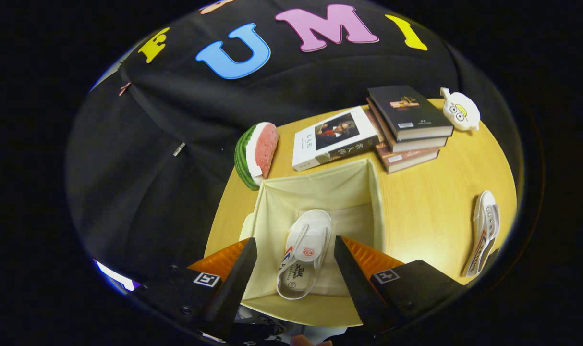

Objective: Open the storage box then place both shoes into the box .Put the left shoe in first, then the right shoe, with the right side of both shoes facing outward in a uniform manner.

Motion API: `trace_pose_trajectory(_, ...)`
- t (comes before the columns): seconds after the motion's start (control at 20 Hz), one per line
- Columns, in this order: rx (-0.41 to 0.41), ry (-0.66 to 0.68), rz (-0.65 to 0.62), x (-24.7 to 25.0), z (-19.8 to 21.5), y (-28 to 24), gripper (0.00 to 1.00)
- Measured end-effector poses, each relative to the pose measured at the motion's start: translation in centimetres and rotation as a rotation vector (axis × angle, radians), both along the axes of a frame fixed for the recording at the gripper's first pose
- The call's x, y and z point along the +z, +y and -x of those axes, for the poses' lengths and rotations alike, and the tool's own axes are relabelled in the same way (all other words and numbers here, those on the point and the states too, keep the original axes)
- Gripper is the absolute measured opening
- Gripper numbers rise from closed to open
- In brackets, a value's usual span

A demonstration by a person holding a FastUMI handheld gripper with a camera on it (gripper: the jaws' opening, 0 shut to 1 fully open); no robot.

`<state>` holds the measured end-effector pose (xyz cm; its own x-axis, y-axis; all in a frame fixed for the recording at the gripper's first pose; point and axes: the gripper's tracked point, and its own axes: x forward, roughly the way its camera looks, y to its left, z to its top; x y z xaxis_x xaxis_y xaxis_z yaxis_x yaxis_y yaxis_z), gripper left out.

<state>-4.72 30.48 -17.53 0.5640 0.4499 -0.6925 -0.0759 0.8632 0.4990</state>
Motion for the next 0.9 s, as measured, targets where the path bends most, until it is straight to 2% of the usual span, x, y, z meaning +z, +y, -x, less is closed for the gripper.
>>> trace_pose_trajectory(0.25,-0.026,-0.113,0.105,1.9,-0.3,-9.3,0.99)
trace_pose_trajectory(0.45,-0.068,-0.137,0.216,0.8,0.0,-19.5,0.99)
trace_pose_trajectory(0.6,-0.114,-0.104,0.293,-1.5,1.7,-26.7,0.99)
trace_pose_trajectory(0.9,-0.161,0.068,0.350,-9.9,7.1,-34.4,0.99)
